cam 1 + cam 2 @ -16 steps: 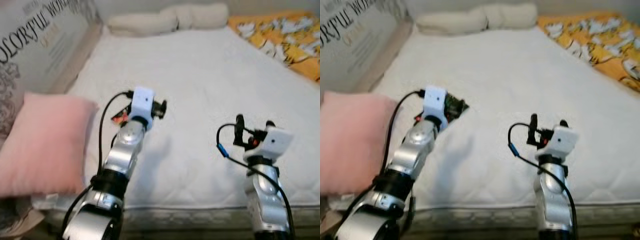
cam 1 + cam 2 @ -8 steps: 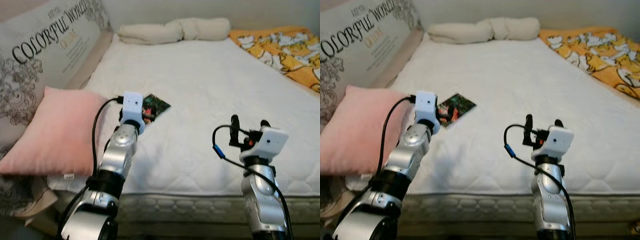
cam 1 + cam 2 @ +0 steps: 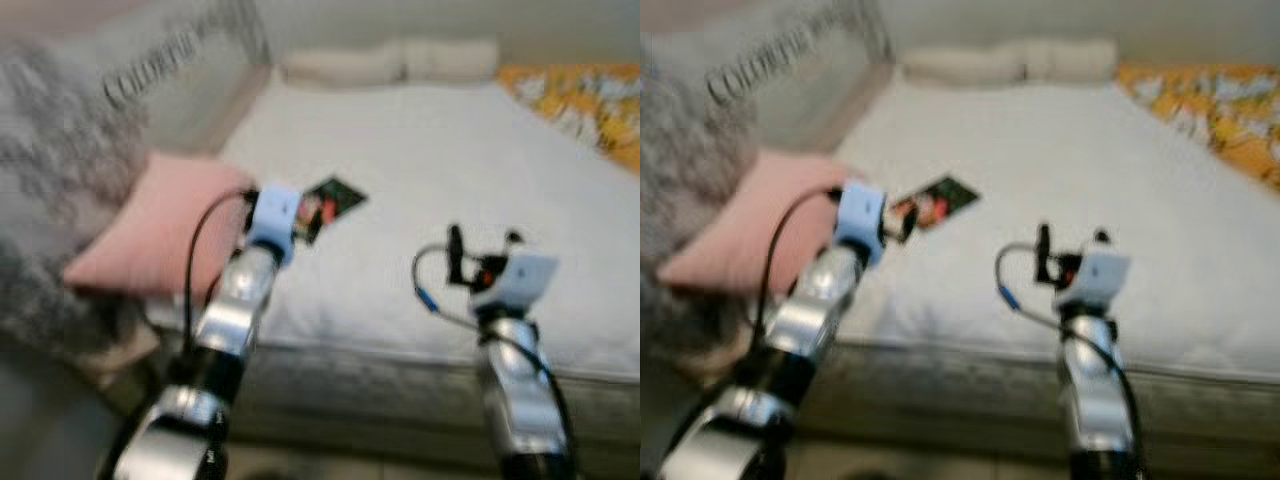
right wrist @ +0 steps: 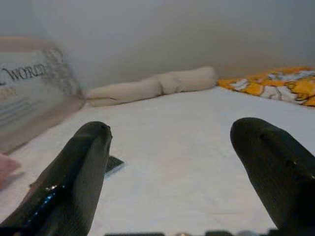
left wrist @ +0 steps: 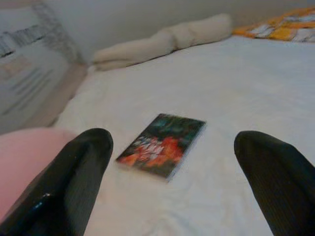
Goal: Clean up the room
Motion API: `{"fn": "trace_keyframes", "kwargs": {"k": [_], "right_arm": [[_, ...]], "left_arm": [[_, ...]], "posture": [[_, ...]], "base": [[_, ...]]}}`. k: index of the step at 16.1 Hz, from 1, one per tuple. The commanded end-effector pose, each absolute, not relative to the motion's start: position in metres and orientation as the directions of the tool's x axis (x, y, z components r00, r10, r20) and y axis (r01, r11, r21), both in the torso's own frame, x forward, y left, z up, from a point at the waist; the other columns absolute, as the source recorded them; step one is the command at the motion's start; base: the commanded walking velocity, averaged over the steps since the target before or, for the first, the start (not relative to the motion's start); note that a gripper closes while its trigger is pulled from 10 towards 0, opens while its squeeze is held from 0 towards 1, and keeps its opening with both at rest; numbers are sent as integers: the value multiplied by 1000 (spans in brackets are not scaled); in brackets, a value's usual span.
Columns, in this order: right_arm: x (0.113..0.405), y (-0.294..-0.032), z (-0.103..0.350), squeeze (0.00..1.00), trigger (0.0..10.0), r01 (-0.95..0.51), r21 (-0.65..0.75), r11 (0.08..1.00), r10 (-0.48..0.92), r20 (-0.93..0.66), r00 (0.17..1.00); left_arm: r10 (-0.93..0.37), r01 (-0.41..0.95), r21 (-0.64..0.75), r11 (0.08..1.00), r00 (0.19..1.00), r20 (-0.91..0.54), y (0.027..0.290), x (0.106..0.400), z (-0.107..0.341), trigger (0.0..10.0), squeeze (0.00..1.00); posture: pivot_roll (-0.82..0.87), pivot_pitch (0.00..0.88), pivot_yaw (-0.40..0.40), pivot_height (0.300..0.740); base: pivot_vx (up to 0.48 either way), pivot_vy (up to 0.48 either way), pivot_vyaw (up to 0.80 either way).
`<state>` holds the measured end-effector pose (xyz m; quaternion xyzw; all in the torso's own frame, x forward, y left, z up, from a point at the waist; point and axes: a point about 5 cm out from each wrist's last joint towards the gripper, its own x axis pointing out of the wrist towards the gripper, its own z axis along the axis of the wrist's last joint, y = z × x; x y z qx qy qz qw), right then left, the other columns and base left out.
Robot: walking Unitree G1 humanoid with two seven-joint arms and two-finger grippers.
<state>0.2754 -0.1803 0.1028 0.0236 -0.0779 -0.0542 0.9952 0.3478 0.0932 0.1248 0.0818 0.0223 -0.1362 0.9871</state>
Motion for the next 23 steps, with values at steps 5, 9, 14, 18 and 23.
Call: {"fn": "trace_keyframes", "kwargs": {"k": [5, 9, 14, 18, 23], "right_arm": [[278, -180, 105, 0, 10000, 113, 65, 991, -122, 157, 980], [278, -179, 103, 0, 10000, 111, 63, 992, -120, 146, 982], [274, -177, 101, 0, 10000, 105, 68, 992, -113, 139, 984], [270, -174, 99, 0, 10000, 99, 70, 993, -107, 132, 985], [265, -177, 98, 0, 10000, 125, 76, 989, -134, 131, 982]], "left_arm": [[-278, 281, 162, 946, 960, -46, 90, 350, 133, 10000, 0], [-280, 284, 156, 946, 959, -48, 87, 349, 133, 10000, 0], [-265, 274, 125, 953, 960, -89, 85, 351, 129, 10000, 0], [-299, 309, 228, 923, 951, -77, 74, 359, 140, 10000, 0], [-202, 246, 203, 948, 956, -215, 89, 373, 129, 10000, 0]], "posture": [[-113, 0, 71, 740], [-116, 0, 72, 740], [-121, 0, 78, 740], [-136, 0, 88, 740], [-165, 0, 114, 740]], "base": [[480, 0, 0], [480, 0, 0], [406, 145, 0], [125, 208, 0], [0, 0, 0]]}}
